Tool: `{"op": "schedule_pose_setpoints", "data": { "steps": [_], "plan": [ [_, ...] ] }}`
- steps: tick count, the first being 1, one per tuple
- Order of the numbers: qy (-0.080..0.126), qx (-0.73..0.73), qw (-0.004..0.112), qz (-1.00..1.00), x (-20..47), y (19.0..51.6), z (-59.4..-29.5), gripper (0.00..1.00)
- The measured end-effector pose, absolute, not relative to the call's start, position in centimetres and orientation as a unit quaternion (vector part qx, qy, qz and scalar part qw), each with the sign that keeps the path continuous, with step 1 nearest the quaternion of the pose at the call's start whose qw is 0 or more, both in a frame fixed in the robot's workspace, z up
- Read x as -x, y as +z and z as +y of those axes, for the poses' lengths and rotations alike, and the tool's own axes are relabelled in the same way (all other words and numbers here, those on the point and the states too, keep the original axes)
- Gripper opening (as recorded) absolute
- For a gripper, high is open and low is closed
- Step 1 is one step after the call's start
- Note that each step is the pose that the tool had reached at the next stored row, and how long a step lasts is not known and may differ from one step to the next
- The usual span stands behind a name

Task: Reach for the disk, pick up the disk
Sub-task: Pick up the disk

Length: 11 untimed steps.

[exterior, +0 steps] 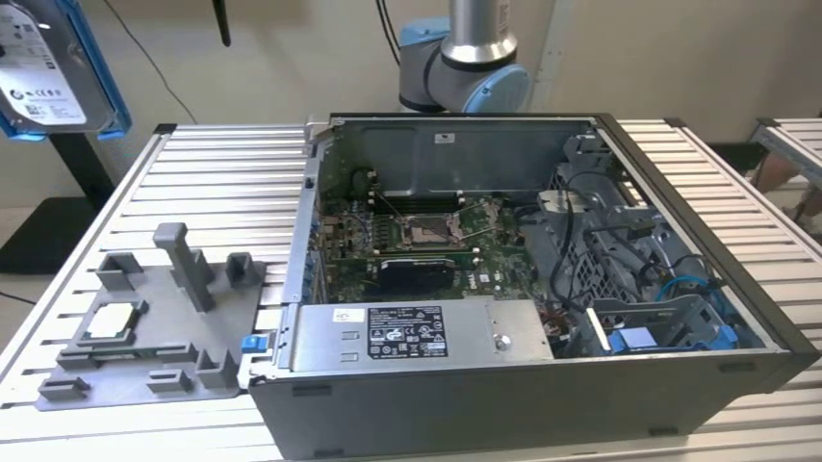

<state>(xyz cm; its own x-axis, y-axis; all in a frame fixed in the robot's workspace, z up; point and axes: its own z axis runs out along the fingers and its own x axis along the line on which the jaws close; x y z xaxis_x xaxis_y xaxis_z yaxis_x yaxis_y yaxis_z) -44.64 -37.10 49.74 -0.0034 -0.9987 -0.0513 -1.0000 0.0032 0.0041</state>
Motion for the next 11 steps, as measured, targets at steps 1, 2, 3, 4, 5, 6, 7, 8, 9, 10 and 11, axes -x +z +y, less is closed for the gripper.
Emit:
{"op": "schedule_pose_setpoints", "data": {
  "steps": [1,2,3,4,5,6,7,8,9,10,11],
  "plan": [
    [0.02,0.706,0.017,0.708,44.64,49.9,-37.1,0.0],
    [0.019,0.706,0.017,0.708,44.64,49.97,-37.1,0.0],
    [0.019,0.706,0.017,0.708,44.64,49.97,-37.1,0.0],
    [0.02,0.706,0.017,0.708,44.65,49.97,-37.1,0.0],
    [0.02,0.706,0.018,0.708,44.65,49.97,-37.1,0.0],
    [0.02,0.706,0.018,0.708,44.65,49.97,-37.09,0.0],
    [0.02,0.706,0.018,0.708,44.64,49.97,-37.1,0.0],
    [0.02,0.706,0.018,0.708,44.59,49.97,-37.1,0.0],
    [0.02,0.706,0.018,0.708,44.46,49.96,-37.11,0.0],
    [0.02,0.706,0.018,0.708,44.3,49.97,-37.1,0.0],
    [0.02,0.706,0.018,0.708,44.09,49.98,-37.1,0.0]
  ]
}}
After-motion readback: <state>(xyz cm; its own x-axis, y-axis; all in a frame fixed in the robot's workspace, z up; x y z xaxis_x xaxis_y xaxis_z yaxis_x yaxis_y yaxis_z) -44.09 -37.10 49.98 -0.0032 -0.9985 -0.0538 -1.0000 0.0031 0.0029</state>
